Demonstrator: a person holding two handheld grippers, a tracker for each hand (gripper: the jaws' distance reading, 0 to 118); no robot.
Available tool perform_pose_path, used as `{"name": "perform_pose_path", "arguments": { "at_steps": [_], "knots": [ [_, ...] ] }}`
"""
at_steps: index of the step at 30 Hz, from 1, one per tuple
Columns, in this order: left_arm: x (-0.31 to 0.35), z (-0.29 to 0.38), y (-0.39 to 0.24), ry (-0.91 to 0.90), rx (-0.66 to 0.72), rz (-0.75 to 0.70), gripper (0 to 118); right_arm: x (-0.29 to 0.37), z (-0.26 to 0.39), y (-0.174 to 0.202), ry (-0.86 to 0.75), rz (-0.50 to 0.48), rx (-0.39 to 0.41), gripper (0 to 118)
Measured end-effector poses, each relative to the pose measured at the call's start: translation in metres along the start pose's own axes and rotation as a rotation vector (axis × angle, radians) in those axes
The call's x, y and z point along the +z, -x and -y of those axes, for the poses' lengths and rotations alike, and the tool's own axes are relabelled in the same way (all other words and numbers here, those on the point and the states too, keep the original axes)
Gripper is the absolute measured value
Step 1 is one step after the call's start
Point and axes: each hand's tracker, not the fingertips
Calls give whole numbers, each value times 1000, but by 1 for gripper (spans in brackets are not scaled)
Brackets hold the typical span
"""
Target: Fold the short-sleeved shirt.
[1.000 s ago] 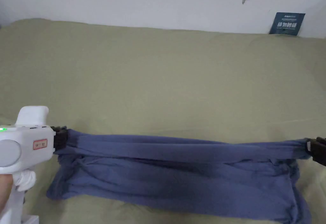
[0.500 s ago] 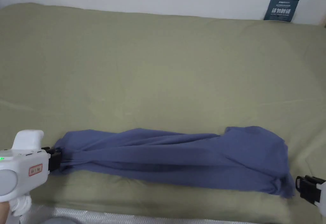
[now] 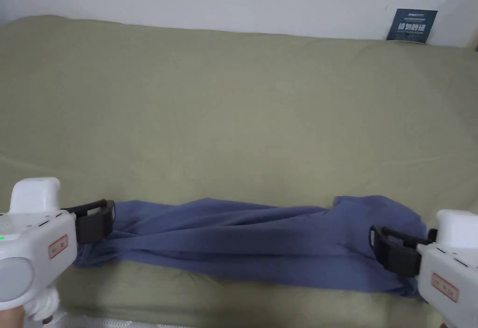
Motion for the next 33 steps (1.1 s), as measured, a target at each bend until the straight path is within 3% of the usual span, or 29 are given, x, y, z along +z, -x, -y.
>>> {"name": "perform_pose_path", "arguments": {
  "at_steps": [1,8,10,14,17,21,25,31,32,33],
  "knots": [
    [-8,2,2,-17,-10,-2,0,-2,-2,14,-26,10,7,7],
    [-28,6,14,-55,-22,28,0,-25,4,85,-177,26,48,7],
    [-18,4,-8,-84,-82,-8,0,-27,2,102,-211,44,57,7],
    [-36,-4,20,-50,-28,28,0,-34,-3,118,-234,52,81,7],
    [-28,-22,30,60,36,159,0,-37,-4,125,-245,48,90,7],
    [-63,-39,72,340,247,392,0,-38,-6,132,-261,47,97,7],
    [-97,-38,97,523,292,538,0,-39,-7,139,-260,37,114,7],
    [-110,-39,99,587,324,596,0,-43,-9,141,-249,33,126,7],
    [-110,-39,100,587,327,594,2,-44,-9,141,-252,37,132,7],
    [-110,-39,100,585,328,592,19,-44,-9,142,-254,39,136,7]
  ]
}}
